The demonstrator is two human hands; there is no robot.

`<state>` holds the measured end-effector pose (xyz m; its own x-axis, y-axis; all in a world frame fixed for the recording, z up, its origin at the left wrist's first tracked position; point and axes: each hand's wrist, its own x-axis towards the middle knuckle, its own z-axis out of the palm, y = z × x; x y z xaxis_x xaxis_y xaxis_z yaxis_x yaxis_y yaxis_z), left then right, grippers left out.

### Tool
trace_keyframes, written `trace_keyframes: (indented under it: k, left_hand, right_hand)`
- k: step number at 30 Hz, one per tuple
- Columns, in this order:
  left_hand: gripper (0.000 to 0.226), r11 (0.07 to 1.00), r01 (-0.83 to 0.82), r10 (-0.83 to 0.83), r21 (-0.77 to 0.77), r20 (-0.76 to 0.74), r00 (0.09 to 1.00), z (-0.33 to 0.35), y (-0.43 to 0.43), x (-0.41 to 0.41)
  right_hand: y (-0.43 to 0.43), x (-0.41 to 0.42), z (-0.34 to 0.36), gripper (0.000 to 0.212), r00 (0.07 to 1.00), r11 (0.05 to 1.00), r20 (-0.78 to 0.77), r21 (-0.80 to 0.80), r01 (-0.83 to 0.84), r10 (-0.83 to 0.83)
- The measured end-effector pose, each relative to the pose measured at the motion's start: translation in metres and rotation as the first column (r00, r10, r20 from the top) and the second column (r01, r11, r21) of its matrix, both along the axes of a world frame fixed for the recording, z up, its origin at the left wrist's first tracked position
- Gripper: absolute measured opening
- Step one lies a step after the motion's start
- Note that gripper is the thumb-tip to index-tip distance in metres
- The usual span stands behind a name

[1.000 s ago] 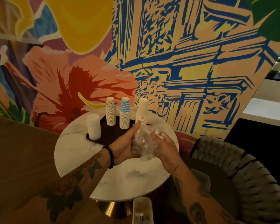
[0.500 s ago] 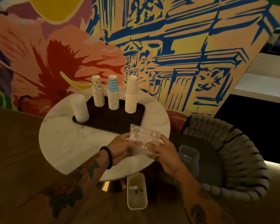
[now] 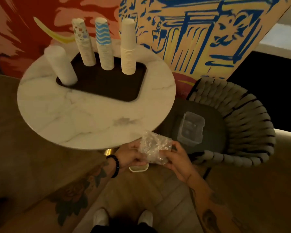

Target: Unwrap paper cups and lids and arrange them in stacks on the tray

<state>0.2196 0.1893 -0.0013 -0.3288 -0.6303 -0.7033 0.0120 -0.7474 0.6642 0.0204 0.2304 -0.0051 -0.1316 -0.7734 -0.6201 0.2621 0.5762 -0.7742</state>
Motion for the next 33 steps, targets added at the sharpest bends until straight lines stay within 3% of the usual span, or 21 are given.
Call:
trace_keyframes:
  k: [7,11,16,20,23,27,31,33]
  left_hand:
    - [0.043,0.989,-0.111,0.098,0.098,0.129,0.987,-0.077,0.019,0.004]
    - [0.035,0.983,-0.16,0.135,0.086,0.239,0.961,-0.137,0.022,0.008]
    - [0.016,0.996,-0.065,0.046,0.059,0.277,0.96,-0.229,0.004,0.013]
    - [0.025,0.999,-0.024,0.016,0.021,0.326,0.945,-0.311,-0.017,0.02]
    - [0.037,0.992,0.118,-0.092,-0.041,0.399,0.912,-0.359,-0.036,0.027]
    - [0.057,0.945,0.31,-0.212,-0.105,0.526,0.824,-0.405,-0.061,0.027]
    - [0.057,0.89,0.424,-0.235,-0.169,0.626,0.744,-0.45,-0.076,0.026]
    - [0.056,0.864,0.469,-0.231,-0.184,0.683,0.693,-0.469,-0.081,0.026]
  right_hand:
    - [0.017,0.015,-0.081,0.058,0.989,0.998,-0.147,0.062,0.023,-0.014]
    - [0.016,0.021,-0.145,0.045,0.969,0.995,-0.23,0.042,-0.088,0.095]
    - [0.007,0.03,-0.246,0.036,0.955,0.981,-0.258,0.161,-0.105,0.145]
    - [-0.006,0.036,-0.33,0.039,0.923,0.986,-0.355,0.128,-0.108,0.147]
    - [-0.023,0.044,-0.375,0.025,0.925,0.986,-0.349,0.122,-0.112,0.148]
    - [-0.047,0.053,-0.43,0.038,0.931,0.977,-0.314,0.161,-0.141,0.186]
    - [-0.072,0.055,-0.516,0.045,0.901,0.96,-0.354,0.21,-0.183,0.25]
    - [-0.083,0.055,-0.558,0.062,0.875,0.943,-0.373,0.238,-0.232,0.309]
